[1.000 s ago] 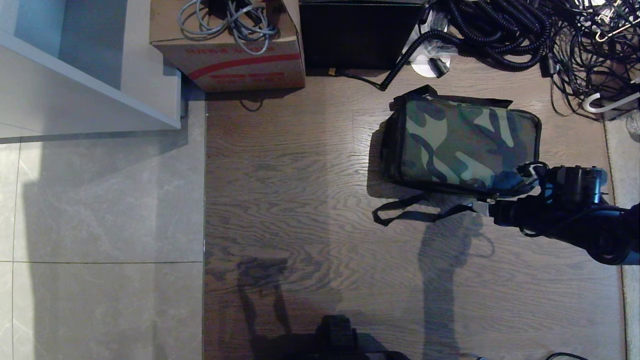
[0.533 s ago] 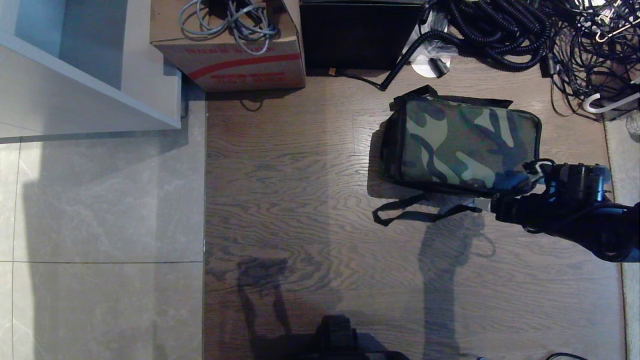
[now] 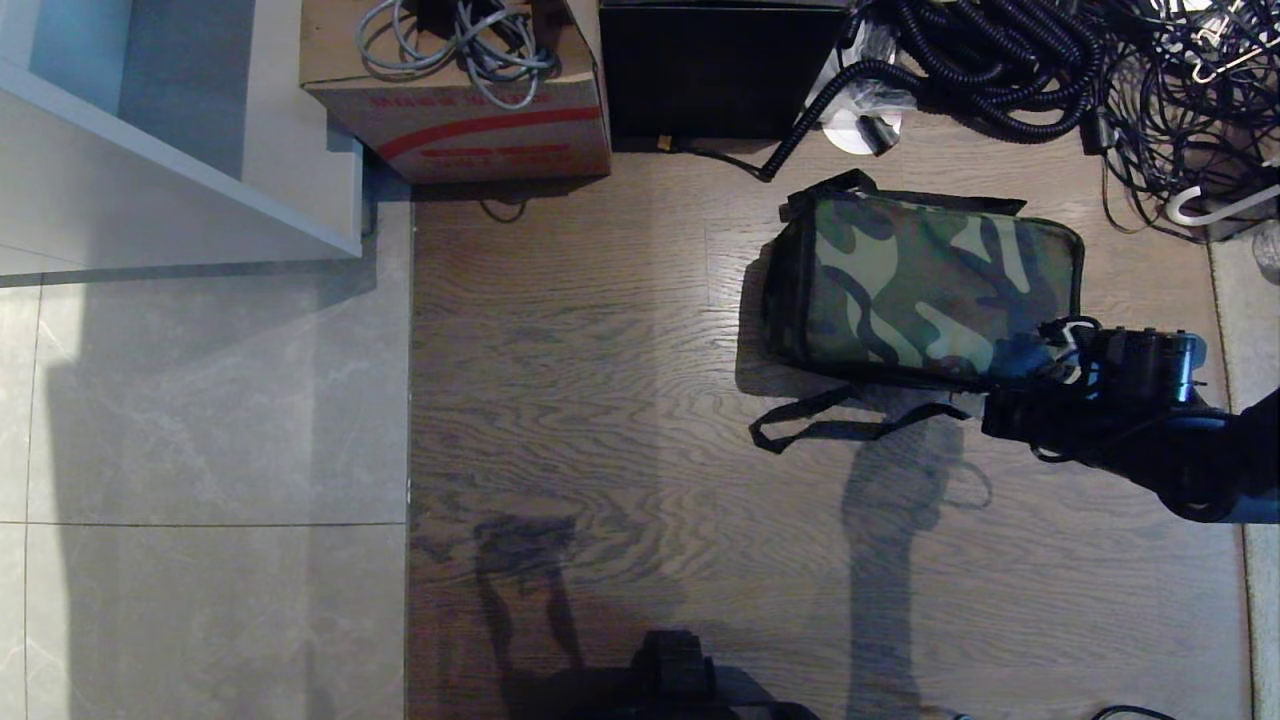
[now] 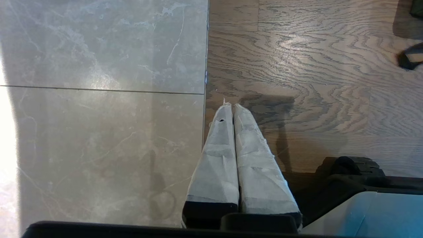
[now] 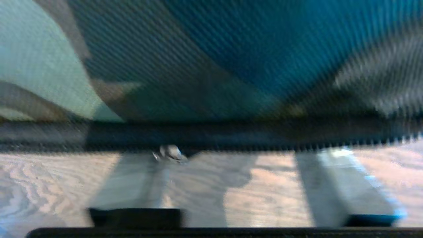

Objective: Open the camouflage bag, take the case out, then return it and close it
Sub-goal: Open the top of the storage box

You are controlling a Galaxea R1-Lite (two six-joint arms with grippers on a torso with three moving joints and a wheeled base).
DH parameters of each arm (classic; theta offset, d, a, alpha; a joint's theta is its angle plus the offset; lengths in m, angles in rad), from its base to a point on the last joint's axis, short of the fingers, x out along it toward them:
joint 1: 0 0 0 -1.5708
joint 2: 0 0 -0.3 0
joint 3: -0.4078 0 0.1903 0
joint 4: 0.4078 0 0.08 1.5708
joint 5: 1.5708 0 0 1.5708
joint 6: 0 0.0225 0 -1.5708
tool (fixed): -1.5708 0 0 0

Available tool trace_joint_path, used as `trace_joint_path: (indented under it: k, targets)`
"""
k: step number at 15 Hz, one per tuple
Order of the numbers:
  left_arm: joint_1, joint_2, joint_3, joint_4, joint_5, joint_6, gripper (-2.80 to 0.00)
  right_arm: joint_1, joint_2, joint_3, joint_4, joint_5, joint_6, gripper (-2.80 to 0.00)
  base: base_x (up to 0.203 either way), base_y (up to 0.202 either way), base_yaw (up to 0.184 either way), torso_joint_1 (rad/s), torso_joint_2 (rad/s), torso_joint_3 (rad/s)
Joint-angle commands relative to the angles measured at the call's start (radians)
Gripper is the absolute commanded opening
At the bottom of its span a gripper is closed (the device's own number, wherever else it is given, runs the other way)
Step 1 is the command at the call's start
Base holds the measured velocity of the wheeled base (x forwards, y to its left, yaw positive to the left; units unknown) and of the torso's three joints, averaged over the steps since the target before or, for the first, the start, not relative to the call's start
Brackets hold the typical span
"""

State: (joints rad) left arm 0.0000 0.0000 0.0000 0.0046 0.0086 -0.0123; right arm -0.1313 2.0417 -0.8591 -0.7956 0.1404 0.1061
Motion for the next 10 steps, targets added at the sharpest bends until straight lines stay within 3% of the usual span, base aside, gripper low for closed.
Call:
trace_joint_path:
  k: [1,10]
  targets:
    - [0.000,0.000,0.000,0.000,0.001,0.000,-2.80,-0.001,0.005,0.003,-0.011,0.001,-0.003,-2.80,0.000,0.000,0.000,0.000,0.00,0.000]
    - [0.000,0.000,0.000,0.000,0.001,0.000,-2.80,0.005,-0.073,0.109,-0.006,0.004,-0.012,-2.80,0.000,0.000,0.000,0.000,0.00,0.000]
